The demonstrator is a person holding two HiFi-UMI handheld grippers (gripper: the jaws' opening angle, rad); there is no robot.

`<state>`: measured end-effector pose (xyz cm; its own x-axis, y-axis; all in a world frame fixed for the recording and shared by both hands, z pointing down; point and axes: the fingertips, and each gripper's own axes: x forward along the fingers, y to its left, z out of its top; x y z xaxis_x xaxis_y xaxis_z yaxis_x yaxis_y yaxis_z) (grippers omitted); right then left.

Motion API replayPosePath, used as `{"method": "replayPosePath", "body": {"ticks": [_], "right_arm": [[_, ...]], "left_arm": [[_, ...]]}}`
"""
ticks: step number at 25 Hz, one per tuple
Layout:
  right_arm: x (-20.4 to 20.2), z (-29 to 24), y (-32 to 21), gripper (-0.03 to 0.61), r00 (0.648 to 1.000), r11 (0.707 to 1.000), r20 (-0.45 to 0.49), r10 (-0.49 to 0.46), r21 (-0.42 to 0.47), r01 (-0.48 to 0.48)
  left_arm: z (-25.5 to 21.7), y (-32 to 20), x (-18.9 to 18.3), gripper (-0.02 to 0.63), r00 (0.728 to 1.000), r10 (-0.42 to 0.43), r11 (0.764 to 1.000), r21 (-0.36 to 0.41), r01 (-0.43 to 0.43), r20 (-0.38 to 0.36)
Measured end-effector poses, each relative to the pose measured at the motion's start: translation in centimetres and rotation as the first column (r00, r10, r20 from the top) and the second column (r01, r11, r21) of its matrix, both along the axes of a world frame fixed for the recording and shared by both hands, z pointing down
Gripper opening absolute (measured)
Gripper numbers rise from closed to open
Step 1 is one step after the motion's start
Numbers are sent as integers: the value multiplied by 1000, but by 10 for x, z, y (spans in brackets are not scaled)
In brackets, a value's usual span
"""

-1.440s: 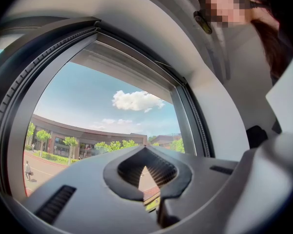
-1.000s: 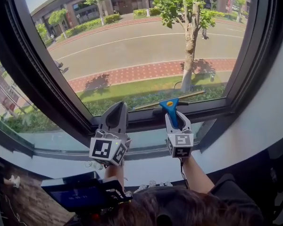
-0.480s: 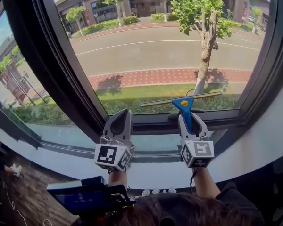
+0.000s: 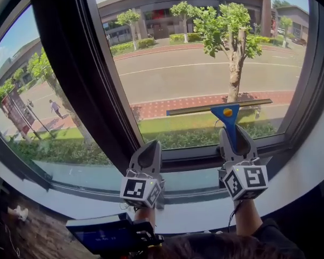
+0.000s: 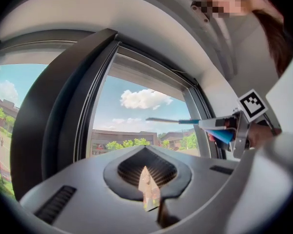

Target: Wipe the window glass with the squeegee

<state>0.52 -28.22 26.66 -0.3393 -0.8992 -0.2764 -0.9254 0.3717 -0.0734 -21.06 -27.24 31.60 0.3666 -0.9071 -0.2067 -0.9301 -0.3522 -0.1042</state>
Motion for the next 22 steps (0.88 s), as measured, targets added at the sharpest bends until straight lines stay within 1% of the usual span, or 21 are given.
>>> {"method": "replayPosePath", "body": {"ticks": [2, 6, 8, 12, 15, 19, 22], "right_arm": [[-11, -24, 2, 144, 1000, 998, 13, 20, 55, -21], [-39, -68, 9, 144, 998, 985, 11, 68, 156, -69], [-50, -92, 15, 144, 997, 975, 13, 75, 208, -76], [-68, -148, 19, 144, 997, 952, 44, 68, 297, -78], [-78, -196, 16, 144, 997, 932, 61, 52, 355, -70], [-86, -259, 0, 144, 996, 916, 92, 16, 398, -52], [-92, -298, -17, 144, 994, 903, 112, -7, 427, -42]], "left_arm": [[1, -1, -10, 0, 1000, 25, 1000, 15, -26, 8], [5, 6, -28, 0, 997, 78, 997, 2, -78, 2], [9, 11, -32, 2, 994, 105, 994, -5, -105, 8], [10, 13, -38, 2, 991, 137, 990, -16, -137, 7], [4, 15, -40, 2, 990, 144, 990, 1, -144, -4], [-6, 14, -38, 2, 989, 148, 989, 25, -147, -20], [-9, 13, -32, 2, 987, 157, 987, 34, -156, -18]]}}
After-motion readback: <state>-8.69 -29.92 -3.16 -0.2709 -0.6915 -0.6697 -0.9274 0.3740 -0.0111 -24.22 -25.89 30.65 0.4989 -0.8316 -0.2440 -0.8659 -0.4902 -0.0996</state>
